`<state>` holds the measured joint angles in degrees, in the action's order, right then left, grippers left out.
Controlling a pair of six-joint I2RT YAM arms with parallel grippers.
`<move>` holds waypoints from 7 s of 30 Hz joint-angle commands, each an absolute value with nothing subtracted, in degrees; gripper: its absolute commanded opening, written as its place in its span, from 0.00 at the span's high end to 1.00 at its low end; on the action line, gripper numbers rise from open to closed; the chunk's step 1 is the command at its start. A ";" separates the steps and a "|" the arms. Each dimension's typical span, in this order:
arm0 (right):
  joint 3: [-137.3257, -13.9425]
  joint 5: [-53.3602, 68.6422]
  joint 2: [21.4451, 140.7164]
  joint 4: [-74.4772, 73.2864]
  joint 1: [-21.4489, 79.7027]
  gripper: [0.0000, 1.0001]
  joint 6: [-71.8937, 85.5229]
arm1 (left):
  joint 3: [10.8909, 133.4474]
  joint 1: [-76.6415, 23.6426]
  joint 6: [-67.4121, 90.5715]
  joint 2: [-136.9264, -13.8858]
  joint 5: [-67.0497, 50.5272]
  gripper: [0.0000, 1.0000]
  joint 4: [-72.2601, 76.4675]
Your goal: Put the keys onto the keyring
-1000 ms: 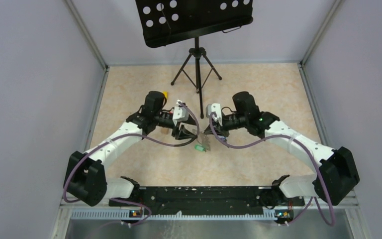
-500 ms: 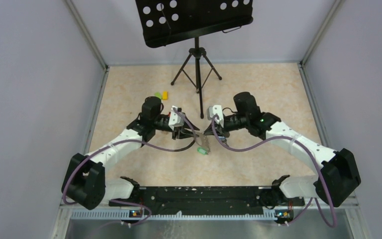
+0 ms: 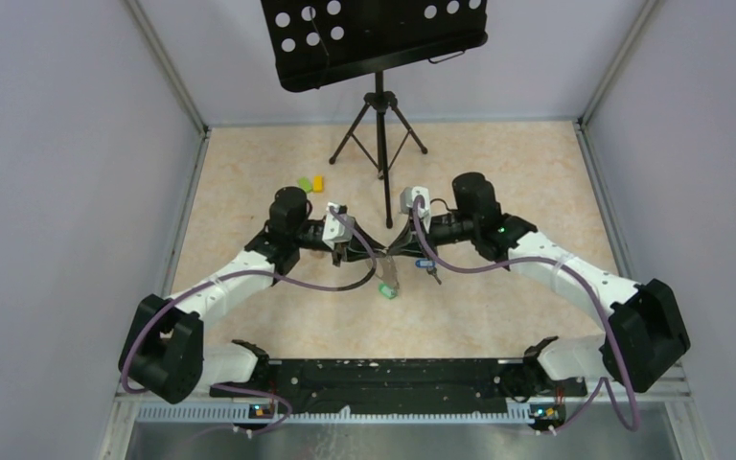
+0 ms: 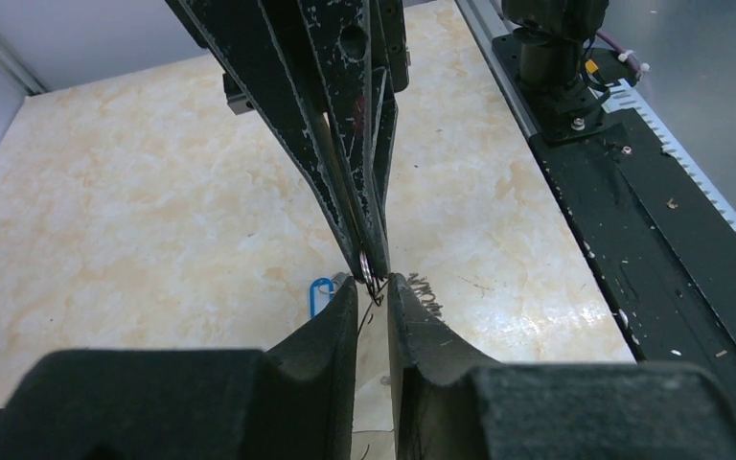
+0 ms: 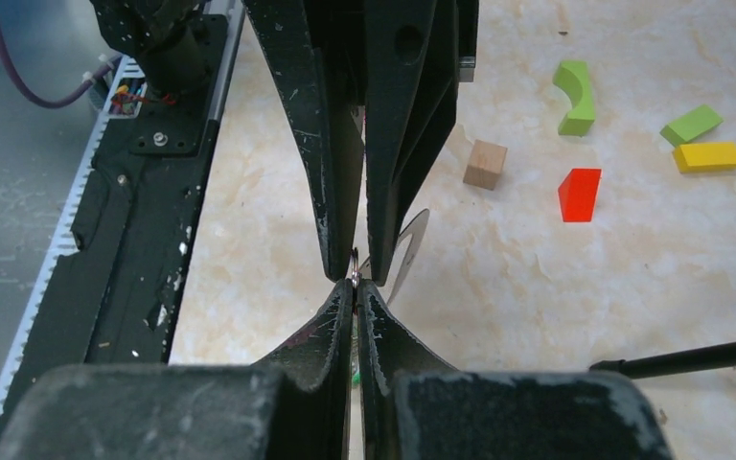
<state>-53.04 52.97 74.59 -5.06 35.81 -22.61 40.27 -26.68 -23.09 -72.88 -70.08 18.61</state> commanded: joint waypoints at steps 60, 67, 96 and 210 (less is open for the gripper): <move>-52.92 45.24 72.42 -11.09 38.76 1.00 -40.33 | 50.27 -29.46 -37.41 -73.77 -62.24 0.93 -7.80; -48.89 42.30 65.34 -14.02 38.76 1.00 -54.19 | 50.12 -29.46 -43.41 -73.63 -63.80 0.61 -12.05; -51.05 50.54 67.38 -8.73 37.33 1.00 -39.83 | 48.89 -30.68 -36.68 -74.60 -70.61 0.63 3.22; -40.64 59.63 77.82 43.01 26.72 1.00 18.11 | 54.68 -26.66 -20.27 -81.82 -70.41 0.59 6.84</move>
<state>-40.05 57.34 77.76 40.71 27.07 19.51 54.02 -26.92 -22.15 -81.17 -69.47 2.00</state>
